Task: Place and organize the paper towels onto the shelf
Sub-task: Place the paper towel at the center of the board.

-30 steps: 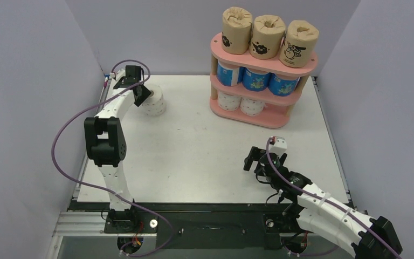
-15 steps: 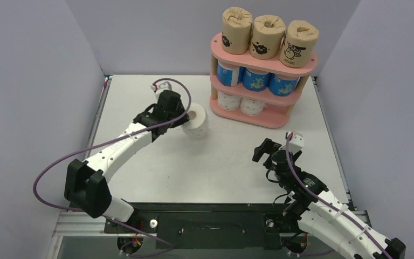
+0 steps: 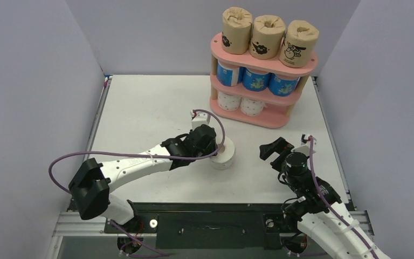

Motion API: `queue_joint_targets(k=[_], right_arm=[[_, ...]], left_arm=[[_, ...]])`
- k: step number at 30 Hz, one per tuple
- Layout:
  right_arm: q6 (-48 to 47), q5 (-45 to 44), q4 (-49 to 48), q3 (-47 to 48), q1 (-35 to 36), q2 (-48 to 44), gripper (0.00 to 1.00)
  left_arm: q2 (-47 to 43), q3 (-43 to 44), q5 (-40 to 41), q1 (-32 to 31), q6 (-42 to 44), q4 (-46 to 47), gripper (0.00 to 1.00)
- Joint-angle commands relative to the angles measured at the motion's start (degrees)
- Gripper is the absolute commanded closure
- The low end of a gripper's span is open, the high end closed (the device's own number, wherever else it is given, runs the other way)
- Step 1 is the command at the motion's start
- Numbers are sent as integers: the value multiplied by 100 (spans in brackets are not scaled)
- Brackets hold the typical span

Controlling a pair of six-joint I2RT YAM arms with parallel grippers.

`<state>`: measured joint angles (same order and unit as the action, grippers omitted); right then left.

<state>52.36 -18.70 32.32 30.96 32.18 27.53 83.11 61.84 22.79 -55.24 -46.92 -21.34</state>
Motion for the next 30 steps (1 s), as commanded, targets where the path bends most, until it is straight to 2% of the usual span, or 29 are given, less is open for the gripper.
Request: queue_joint_targets(k=[1, 7, 23, 30], right_arm=[[193, 220, 58, -96, -107, -193, 0], [227, 167, -105, -314, -107, -383, 0], [-115, 245, -234, -598, -106, -371, 1], [-407, 518, -288, -464, -52, -196, 1]], left_arm=[[185, -43, 255, -253, 16, 901, 63], [498, 107, 238, -519, 150, 972, 62], [840, 145, 171, -622, 163, 976, 54], [903, 272, 113, -650, 164, 852, 46]])
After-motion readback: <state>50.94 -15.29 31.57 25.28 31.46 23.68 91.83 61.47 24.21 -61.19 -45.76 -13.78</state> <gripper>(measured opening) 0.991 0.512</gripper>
